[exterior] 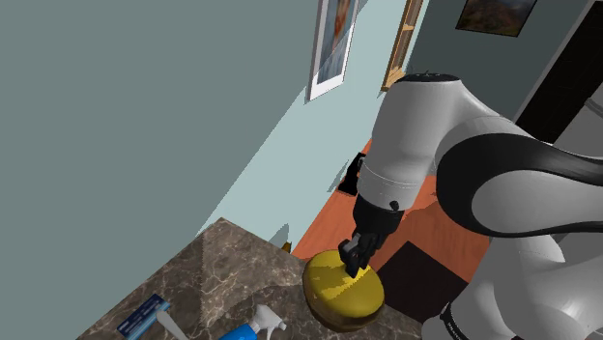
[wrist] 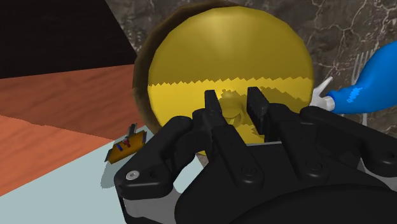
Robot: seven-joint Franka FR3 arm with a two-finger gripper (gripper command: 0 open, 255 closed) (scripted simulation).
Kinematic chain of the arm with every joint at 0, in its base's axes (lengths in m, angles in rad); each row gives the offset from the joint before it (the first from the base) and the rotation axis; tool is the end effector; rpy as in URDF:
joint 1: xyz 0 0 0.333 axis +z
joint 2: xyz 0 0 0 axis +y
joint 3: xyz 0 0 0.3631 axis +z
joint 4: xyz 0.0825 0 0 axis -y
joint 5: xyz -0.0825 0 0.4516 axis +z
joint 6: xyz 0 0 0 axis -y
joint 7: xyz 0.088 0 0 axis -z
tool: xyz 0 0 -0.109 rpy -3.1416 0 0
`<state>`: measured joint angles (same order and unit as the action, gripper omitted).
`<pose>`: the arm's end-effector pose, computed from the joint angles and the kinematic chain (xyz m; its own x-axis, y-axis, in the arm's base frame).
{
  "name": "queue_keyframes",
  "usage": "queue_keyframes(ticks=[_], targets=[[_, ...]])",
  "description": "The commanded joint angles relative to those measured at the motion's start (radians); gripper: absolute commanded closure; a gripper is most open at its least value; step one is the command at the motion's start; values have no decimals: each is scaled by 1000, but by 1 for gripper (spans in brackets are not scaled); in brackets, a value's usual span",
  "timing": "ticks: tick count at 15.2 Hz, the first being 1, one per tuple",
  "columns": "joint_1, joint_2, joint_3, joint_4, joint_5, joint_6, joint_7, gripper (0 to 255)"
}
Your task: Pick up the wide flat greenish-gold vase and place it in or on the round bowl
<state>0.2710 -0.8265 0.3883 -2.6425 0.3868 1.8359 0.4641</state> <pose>0.2571 0.2421 0.4805 0.9985 -0.0268 -0.0477 -0.0304 -0.9966 -0.0766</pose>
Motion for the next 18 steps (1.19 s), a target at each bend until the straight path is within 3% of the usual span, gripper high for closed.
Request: queue_keyframes(ticks=[1, 6, 10, 18], targets=[[0, 0, 0, 0, 0, 0, 0, 0], [0, 0, 0, 0, 0, 0, 0, 0], [-16, -6, -41, 118, -39, -125, 7, 0], [-16, -6, -41, 118, -39, -125, 7, 0]])
